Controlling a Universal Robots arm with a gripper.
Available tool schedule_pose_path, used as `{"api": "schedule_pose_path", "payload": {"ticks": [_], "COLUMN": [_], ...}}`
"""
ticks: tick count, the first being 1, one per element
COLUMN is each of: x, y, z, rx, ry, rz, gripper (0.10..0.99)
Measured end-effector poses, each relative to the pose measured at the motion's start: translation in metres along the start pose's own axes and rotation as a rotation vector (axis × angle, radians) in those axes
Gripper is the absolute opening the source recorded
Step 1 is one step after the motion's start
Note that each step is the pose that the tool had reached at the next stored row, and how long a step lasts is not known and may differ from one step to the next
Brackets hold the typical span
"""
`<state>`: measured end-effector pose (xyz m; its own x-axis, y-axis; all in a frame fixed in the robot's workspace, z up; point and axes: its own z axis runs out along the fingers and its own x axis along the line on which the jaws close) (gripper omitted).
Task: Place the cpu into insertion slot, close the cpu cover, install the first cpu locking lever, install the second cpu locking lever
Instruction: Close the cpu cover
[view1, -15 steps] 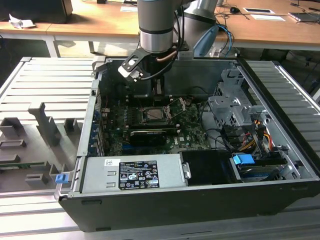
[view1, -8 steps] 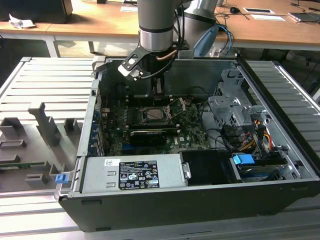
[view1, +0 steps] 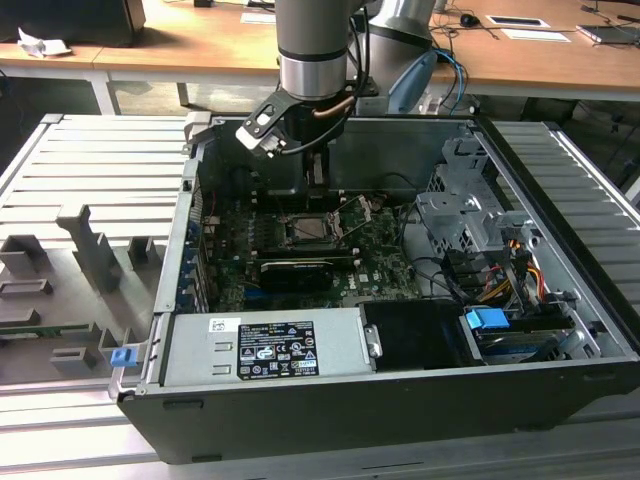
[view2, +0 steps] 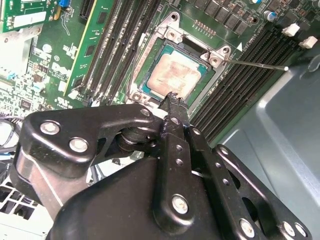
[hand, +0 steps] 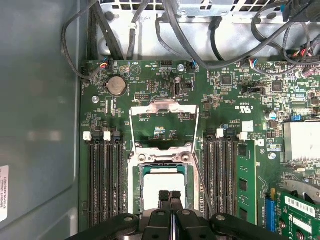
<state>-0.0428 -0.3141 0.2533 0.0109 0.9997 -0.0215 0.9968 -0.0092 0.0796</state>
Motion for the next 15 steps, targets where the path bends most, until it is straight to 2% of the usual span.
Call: {"api": "schedule_pose_path", "payload": {"ticks": [15], "x": [0.0004], "y": [0.0007], "z": [-0.0033], "rx": [0.000], "ry": [-0.0018], "rz": [0.000], "gripper": [0.106]}}
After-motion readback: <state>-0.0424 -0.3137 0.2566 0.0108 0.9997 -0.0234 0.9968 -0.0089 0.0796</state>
